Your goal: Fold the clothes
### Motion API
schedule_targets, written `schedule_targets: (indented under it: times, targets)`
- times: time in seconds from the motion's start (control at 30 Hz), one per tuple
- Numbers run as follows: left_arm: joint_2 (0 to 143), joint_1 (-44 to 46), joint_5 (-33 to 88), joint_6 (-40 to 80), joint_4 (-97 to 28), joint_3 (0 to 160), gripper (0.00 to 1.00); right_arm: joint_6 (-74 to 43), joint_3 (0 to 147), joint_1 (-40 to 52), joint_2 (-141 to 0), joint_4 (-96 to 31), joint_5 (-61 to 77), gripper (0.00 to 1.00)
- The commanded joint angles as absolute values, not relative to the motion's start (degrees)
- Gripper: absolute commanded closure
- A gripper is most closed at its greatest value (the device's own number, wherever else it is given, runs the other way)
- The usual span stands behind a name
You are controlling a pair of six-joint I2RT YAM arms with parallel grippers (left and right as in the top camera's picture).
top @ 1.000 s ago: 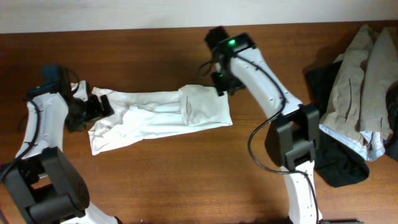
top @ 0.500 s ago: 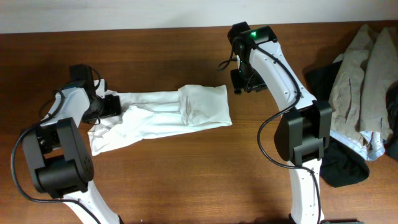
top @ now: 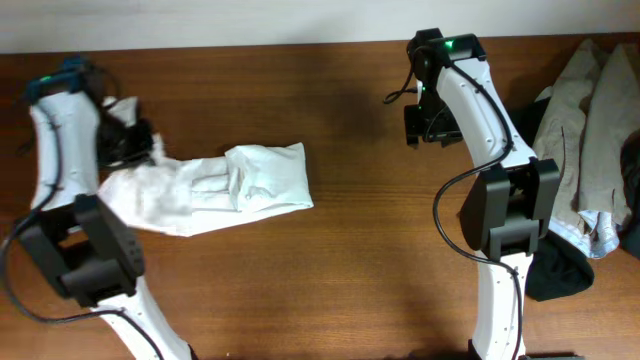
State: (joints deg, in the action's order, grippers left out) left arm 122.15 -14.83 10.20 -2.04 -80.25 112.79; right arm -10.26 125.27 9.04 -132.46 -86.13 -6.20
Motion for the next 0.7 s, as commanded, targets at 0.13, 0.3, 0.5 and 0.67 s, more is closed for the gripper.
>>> schedule_targets:
  times: [0.13, 0.3, 0.5, 0.67]
  targets:
    - [123.94, 14.87, 7.29, 5.21, -65.43, 113.51, 0.96, -8.4, 126.21, 9.15, -130.58, -87.44, -6.63, 0.44]
    - [127.57, 22.87, 3.16, 5.21, -63.96, 113.51, 0.9, -7.73, 126.21, 9.15, -130.58, -88.53, -6.66, 0.44]
    - [126.96, 23.29, 16.69, 2.87, -75.77, 115.61, 0.25, -6.46, 126.21, 9.13, -130.58, -88.51, -6.15, 0.44]
    - [125.1, 13.93, 16.78, 1.74, -78.81, 127.26, 0.19, 8.64, 126.21, 9.72, -130.58, -87.61, 14.44, 0.44]
